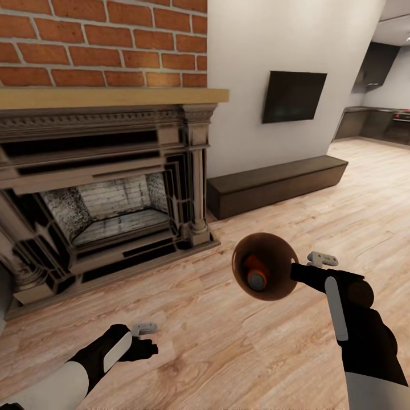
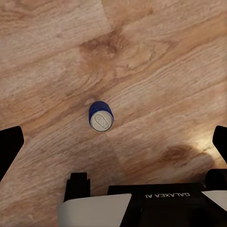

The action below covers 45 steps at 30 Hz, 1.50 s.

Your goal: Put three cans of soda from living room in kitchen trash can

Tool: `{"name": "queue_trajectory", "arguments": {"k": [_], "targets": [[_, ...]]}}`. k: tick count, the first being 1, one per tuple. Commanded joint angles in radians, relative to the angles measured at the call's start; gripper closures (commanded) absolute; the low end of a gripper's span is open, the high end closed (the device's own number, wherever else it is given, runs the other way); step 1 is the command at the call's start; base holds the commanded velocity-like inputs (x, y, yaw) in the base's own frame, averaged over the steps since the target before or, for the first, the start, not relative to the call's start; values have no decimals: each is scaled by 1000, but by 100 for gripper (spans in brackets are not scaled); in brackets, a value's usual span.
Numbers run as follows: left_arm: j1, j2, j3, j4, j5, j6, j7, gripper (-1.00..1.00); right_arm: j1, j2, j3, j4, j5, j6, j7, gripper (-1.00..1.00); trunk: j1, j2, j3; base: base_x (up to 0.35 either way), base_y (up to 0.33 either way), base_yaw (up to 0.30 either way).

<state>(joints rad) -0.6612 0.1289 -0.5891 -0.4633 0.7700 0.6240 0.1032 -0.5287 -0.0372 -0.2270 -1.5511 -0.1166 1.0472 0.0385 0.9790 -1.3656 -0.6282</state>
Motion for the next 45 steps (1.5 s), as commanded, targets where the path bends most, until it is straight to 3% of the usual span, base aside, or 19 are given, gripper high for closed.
{"name": "queue_trajectory", "arguments": {"k": [1, 19, 41, 45], "targets": [[0, 0, 0, 0, 0, 0, 0, -100, -1, 0, 0, -1, -26, 0, 4, 100, 4, -7, -5, 0, 0, 0], [0, -2, -1, 0, 0, 0, 0, -100, -1, -1, -1, -1, -26, 0, 4, 100, 73, -133, -68, 0, 0, 0], [0, -12, 2, 2, 4, 3, 9, -100, -1, -1, -2, 2, -26, 0, 4, 100, 157, -287, -170, 0, 0, 0], [0, -12, 1, 44, 4, -4, 5, -100, -1, -1, -2, 2, -26, 0, 4, 100, 172, -315, -189, 0, 0, 0]]}}
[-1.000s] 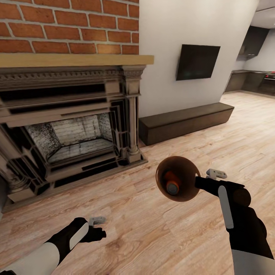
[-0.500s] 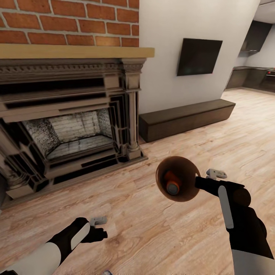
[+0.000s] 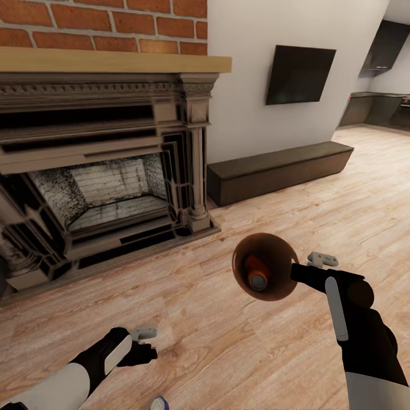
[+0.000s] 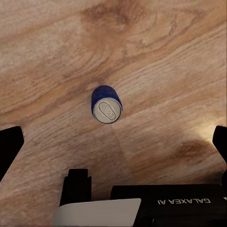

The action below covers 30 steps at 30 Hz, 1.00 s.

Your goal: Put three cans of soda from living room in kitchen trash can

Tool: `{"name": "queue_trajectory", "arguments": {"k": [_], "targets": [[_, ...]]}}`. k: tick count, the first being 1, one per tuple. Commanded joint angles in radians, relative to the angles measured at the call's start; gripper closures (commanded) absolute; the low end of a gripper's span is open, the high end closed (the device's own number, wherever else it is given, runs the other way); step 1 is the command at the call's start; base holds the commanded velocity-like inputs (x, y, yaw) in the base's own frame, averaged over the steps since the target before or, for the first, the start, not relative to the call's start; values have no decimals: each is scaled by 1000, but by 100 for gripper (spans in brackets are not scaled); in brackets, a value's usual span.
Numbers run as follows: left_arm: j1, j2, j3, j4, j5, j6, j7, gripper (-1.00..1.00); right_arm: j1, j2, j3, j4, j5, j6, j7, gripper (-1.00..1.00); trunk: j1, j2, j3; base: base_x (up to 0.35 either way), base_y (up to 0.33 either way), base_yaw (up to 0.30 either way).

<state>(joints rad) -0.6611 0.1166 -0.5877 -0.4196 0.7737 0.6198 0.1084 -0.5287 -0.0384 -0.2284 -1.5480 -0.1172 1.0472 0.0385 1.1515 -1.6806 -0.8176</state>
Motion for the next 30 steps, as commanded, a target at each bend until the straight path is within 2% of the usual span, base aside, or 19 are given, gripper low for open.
{"name": "queue_trajectory", "arguments": {"k": [1, 7, 21, 30], "targets": [[0, 0, 0, 15, 0, -8, -1, -100, -1, 0, 0, -1, -25, 0, 4, 100, 4, -7, -5, 0, 0, 0], [0, 0, -1, 37, -1, -35, -2, -100, -1, 0, 0, -1, -25, 0, 4, 100, 27, -49, -33, 0, 0, 0], [0, -3, -1, 41, -4, -41, -3, -100, -1, 0, 0, -2, -25, 0, 4, 100, 80, -147, -99, 0, 0, 0], [0, -24, -1, 41, -5, -41, -3, -100, -1, 0, 0, -2, -25, 0, 4, 100, 115, -210, -142, 0, 0, 0]]}}
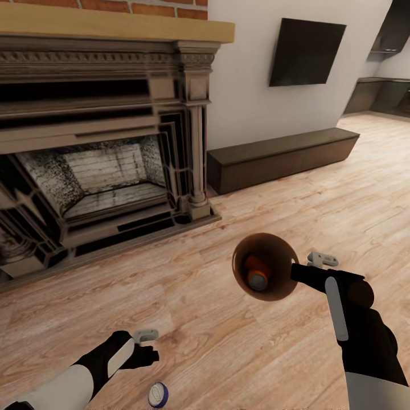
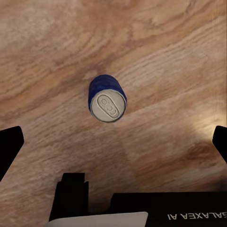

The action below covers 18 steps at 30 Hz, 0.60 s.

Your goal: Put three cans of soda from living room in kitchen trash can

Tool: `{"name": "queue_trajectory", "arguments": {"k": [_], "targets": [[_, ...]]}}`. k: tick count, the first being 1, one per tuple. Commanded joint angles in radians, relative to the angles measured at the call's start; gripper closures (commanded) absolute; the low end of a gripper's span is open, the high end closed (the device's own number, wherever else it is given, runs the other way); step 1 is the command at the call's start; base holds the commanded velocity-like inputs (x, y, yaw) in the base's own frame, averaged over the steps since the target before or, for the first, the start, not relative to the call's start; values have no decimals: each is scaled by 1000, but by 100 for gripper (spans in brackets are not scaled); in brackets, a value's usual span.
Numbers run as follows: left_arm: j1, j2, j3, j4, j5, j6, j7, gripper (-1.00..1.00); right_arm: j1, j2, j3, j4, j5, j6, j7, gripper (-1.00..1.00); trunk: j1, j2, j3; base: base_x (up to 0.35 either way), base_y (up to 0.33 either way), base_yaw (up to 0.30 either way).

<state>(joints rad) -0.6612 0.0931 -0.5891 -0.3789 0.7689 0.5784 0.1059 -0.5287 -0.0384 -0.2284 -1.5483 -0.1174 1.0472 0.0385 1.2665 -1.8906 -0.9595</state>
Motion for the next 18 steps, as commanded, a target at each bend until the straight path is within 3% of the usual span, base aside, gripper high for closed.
{"name": "queue_trajectory", "arguments": {"k": [1, 18], "targets": [[0, -1, 0, 0, 0, 0, 0, -100, -1, 0, 0, -1, -25, 0, 4, 100, 4, -7, -5, 0, 0, 0], [0, -4, 0, 0, 3, -3, 0, -100, -1, 2, 1, -7, -25, 0, 4, 100, 69, -126, -85, 0, 0, 1]]}}
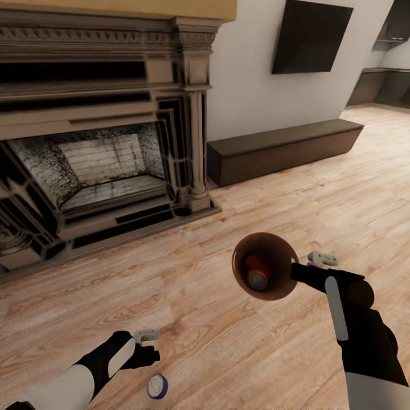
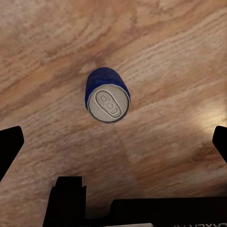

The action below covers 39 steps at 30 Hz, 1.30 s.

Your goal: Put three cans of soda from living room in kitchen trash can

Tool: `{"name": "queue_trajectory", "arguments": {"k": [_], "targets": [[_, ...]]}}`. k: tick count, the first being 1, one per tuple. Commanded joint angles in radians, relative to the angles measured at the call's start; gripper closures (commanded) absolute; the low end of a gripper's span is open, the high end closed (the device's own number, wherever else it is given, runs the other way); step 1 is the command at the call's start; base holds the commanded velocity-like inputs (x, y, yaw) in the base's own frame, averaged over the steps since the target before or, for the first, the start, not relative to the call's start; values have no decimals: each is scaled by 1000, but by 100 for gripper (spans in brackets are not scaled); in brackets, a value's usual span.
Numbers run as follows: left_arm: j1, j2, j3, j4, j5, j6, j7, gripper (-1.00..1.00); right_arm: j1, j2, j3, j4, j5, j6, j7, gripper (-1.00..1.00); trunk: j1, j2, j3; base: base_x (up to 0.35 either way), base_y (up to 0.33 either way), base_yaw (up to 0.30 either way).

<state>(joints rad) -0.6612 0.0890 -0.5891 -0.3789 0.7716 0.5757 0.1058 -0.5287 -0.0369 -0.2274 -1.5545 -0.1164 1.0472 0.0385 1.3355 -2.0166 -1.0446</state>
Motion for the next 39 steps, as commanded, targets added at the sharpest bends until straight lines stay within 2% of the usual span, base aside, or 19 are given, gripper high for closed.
{"name": "queue_trajectory", "arguments": {"k": [1, 16, 20, 25, 26, 28, 30, 33, 36, 39], "targets": [[0, 0, 0, 0, 0, 0, 0, -100, -1, 0, 0, -3, -26, 0, 4, 100, 4, -7, -5, 0, 0, 34], [0, 0, 0, 0, 0, -6, 0, -100, -2, 14, 5, -28, -26, 0, 4, 100, 61, -112, -63, 0, 0, 82], [0, -1, 0, 0, 0, -12, -1, -100, -4, 21, 8, -28, -25, 0, 4, 100, 61, -112, -63, 0, 0, 5], [0, -3, 0, -1, 0, -14, 0, -100, -26, 10, 10, -29, -15, 0, 4, 100, 61, -112, -63, 0, 0, 1], [0, -3, 0, -1, 0, -14, 0, -100, -37, 1, 10, -29, -6, 0, 4, 100, 61, -112, -63, 0, 0, 0], [0, -4, 0, -1, 0, -14, 0, -100, -62, -13, 10, -29, 36, 0, 4, 100, 61, -112, -63, 0, 0, 0], [0, -4, 0, -1, 0, -14, 0, -100, -79, -16, 10, -28, 69, 0, 4, 100, 61, -112, -63, 0, 0, 0], [0, -5, 0, -1, 0, -14, 0, -100, -130, -14, 9, -23, 167, 0, 4, 100, 61, -112, -63, 0, 0, 0], [0, -5, 0, -1, 0, -14, 0, -100, -185, -11, 6, 5, 227, 0, 4, 100, 61, -112, -63, 0, 0, 0], [0, -5, 0, -2, 0, -14, 0, -100, -251, -12, 2, 69, 255, 0, 4, 100, 61, -112, -63, 0, 0, 0]]}}
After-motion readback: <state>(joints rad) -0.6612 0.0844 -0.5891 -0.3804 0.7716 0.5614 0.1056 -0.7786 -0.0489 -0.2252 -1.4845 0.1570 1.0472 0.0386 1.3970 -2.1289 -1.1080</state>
